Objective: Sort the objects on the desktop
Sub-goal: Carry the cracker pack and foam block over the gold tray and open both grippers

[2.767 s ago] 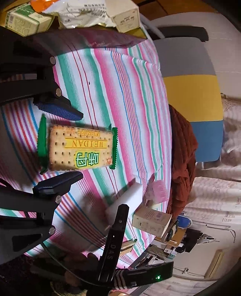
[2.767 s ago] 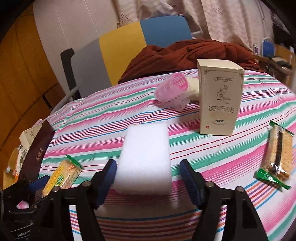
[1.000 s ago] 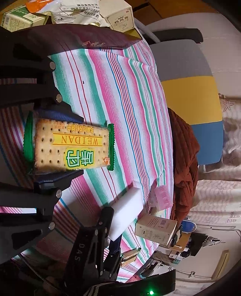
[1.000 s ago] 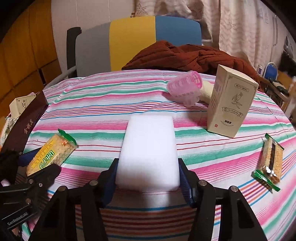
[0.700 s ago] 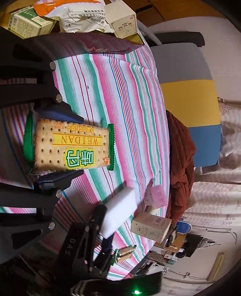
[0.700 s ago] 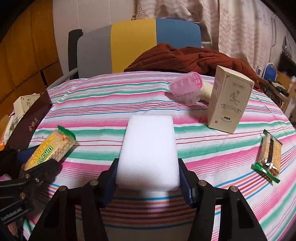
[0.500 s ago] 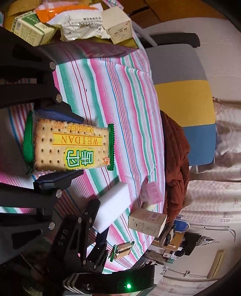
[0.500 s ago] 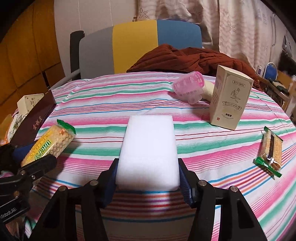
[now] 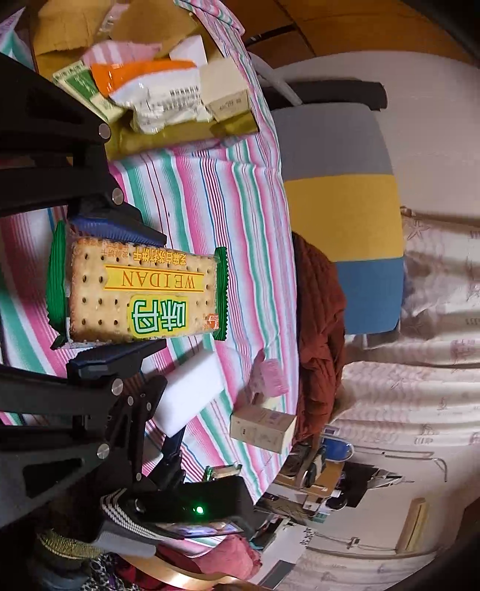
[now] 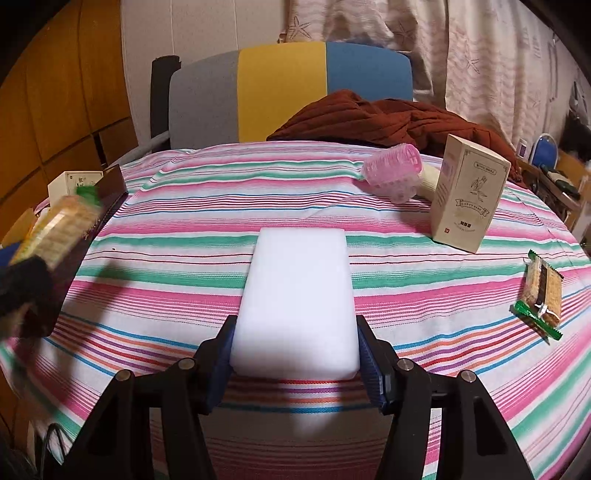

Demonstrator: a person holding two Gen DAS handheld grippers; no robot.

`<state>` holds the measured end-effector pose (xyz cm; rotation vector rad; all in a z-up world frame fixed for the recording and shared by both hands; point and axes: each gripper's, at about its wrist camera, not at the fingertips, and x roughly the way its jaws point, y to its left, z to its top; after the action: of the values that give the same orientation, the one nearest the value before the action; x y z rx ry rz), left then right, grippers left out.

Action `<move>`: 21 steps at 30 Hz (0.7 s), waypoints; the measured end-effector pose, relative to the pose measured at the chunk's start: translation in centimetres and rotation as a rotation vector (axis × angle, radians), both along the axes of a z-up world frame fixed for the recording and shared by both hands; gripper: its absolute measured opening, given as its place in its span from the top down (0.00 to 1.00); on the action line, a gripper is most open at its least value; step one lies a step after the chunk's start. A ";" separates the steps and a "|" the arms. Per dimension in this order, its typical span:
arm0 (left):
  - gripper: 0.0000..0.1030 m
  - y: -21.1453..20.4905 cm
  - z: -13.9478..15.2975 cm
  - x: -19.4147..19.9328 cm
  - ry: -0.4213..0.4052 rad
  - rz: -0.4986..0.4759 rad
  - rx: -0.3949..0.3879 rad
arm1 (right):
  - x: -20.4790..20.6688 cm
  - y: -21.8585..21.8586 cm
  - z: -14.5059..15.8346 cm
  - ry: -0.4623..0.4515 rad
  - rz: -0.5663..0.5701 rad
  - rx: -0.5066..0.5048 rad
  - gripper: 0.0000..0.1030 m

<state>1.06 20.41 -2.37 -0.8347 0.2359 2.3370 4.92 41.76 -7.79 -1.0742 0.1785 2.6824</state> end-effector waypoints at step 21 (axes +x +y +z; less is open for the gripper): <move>0.53 -13.6 1.3 -2.1 0.043 0.386 0.047 | -1.5 -13.4 7.5 0.184 0.302 0.011 0.42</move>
<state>-0.99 6.80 -1.03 -0.8688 0.0378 2.7093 3.37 28.38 -0.30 -0.9132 0.0357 3.0489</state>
